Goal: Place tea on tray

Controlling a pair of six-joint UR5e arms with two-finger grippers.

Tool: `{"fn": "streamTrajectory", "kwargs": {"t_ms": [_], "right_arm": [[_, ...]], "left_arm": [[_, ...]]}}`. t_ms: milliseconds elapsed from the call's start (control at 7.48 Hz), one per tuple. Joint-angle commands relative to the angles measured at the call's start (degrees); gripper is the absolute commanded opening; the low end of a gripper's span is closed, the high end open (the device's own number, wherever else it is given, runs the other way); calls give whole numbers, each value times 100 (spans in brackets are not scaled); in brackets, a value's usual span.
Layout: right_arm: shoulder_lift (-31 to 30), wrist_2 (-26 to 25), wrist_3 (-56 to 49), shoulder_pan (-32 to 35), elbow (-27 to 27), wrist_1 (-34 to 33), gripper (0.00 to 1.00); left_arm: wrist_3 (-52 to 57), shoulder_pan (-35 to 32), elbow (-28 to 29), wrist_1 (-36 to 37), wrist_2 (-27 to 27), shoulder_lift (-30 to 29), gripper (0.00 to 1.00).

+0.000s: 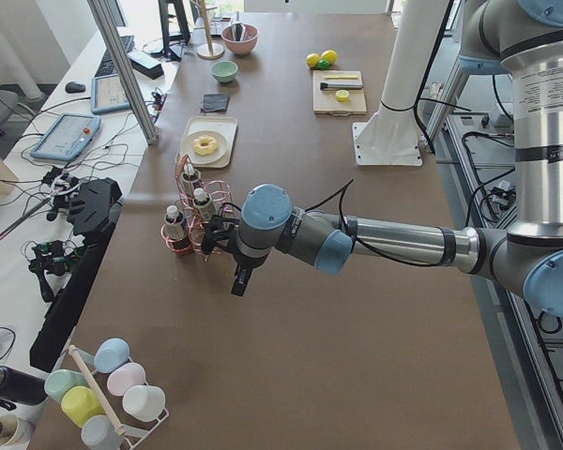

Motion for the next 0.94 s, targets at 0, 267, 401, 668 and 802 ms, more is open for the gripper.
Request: {"fn": "streamTrajectory", "kwargs": {"t_ms": [0, 267, 401, 668, 802], "right_arm": [[0, 11, 12, -27, -16, -17, 100], [0, 11, -32, -89, -25, 70, 100], [-9, 20, -6, -115, -121, 245, 100], [-9, 125, 11, -133, -148, 300, 100], [0, 125, 20, -194, -157, 300, 100]], "left_arm": [[-545, 48, -18, -1182, 16, 45, 97], [-1897, 477, -62, -1755, 408, -383, 97], [-2215, 949, -192, -1749, 942, -595, 97], [-2814, 1759, -185, -1749, 1998, -1035, 97], [-3025, 2058, -194, -1757, 2455, -1123, 97]]}}
